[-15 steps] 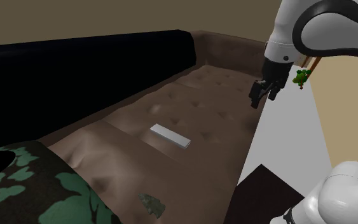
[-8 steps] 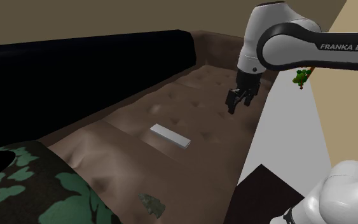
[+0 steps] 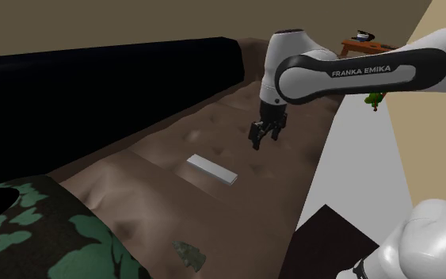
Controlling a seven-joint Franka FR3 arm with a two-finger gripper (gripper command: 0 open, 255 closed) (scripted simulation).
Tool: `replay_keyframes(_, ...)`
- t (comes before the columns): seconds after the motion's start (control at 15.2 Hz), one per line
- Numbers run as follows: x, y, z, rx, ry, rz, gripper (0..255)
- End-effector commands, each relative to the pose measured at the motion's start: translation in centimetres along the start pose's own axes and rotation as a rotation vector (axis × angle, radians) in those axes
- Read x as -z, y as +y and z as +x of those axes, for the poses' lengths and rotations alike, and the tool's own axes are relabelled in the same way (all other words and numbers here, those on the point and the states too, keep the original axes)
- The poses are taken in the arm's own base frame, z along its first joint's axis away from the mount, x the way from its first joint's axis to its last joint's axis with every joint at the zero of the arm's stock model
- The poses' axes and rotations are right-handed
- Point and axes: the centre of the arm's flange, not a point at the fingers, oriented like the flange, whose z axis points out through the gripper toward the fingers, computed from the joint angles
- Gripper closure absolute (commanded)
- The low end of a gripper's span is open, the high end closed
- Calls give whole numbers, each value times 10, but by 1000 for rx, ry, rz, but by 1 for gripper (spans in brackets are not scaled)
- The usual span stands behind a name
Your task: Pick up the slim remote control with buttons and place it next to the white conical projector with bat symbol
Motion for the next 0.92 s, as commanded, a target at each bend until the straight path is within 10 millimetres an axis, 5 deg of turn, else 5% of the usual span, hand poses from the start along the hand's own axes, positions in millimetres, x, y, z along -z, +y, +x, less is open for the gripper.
replay_keyframes(0.0,-14,-14,17,19,0,11,0)
replay_keyframes(0.86,-99,-106,126,143,-4,79,0)
